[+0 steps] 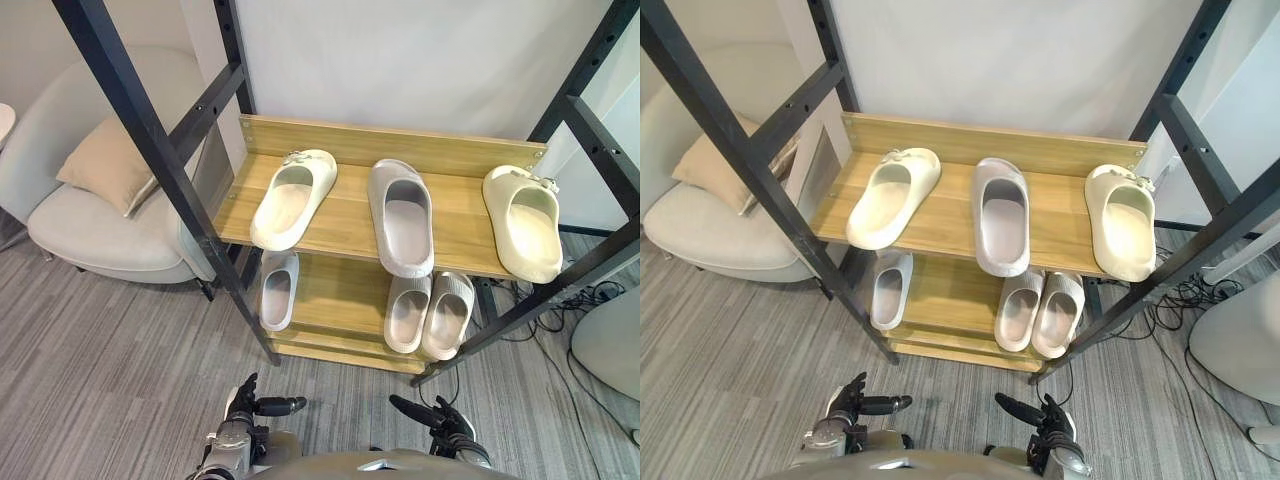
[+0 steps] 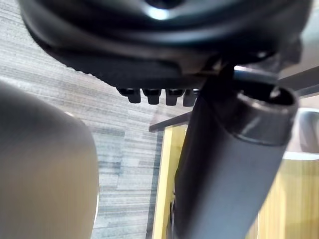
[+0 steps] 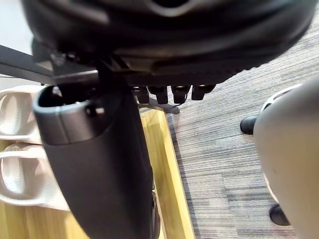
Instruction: Organize the slippers on the shoe rack
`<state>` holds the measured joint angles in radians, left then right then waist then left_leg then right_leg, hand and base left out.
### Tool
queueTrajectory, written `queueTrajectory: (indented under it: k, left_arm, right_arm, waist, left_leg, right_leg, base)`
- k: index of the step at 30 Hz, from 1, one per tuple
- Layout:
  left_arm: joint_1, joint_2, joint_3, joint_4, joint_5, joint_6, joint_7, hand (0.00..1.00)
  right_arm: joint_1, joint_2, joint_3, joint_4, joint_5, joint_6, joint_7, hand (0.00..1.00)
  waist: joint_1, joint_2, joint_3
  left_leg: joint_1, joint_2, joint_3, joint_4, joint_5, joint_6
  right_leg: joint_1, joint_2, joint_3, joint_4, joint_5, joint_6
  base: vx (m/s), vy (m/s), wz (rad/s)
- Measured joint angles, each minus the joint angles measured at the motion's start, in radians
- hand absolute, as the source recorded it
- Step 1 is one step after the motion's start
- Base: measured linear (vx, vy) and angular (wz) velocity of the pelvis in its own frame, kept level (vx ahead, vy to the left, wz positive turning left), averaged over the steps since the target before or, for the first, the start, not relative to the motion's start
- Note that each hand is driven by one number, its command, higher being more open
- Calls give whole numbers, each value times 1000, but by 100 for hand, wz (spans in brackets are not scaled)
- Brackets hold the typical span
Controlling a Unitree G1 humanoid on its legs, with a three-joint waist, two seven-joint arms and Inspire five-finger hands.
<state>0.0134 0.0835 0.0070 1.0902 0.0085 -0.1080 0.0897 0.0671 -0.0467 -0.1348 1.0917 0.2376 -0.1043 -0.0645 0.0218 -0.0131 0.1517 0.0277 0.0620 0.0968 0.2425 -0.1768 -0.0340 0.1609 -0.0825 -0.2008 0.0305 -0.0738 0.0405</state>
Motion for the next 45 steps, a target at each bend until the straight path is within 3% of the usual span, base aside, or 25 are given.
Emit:
queueTrajectory:
  k: [7, 15, 21, 29, 36, 45]
  left_arm:
    - [-1, 8, -42, 13, 0, 0, 1, 100]
    - [17, 9, -41, 13, -44, 0, 14, 100]
    - [39, 20, -29, -4, -48, -2, 22, 100]
    - [51, 15, -38, -7, -37, -16, 25, 100]
    - [47, 25, -124, -4, -15, -38, 32, 100]
    - [29, 32, -188, 15, -3, -46, 33, 100]
  right_arm:
    - [12, -8, 50, -30, 22, -2, -2, 100]
    - [210, -1, 117, -484, 79, -29, -26, 100]
    - [401, 37, 116, -867, 70, -50, -37, 100]
    - [500, 57, 170, -1191, -99, -73, -70, 100]
    - [500, 53, 241, -1340, -246, -98, -94, 100]
    - [506, 19, 275, -1357, -333, -95, -144, 100]
  waist:
    - [-5, -2, -11]
    - [-28, -2, -17]
    - [-40, -27, -31]
    - [-56, -16, -40]
    - [-56, -7, -44]
    - [-62, -3, -42]
  left_leg:
    - [42, -18, 3, -100, 52, 4]
    - [75, -13, 36, -156, 79, 2]
    - [95, -17, 68, -190, 86, 3]
    - [105, -16, 83, -208, 86, 4]
    - [113, -13, 71, -208, 86, 4]
    - [110, -15, 54, -208, 86, 3]
  right_leg:
    - [-3, -8, 20, -16, 7, 9]
    - [-24, 2, 79, -16, 27, 14]
    - [-41, -1, 121, -21, 38, 21]
    - [-42, 4, 137, -35, 40, 24]
    - [-37, 7, 143, -34, 40, 24]
    - [-37, 6, 137, -32, 40, 24]
  base:
    - [-1, -5, -3]
    - [-41, -5, -20]
    - [-27, 27, -20]
    - [41, -9, -7]
    - [12, -17, -4]
    - [-9, -7, 2]
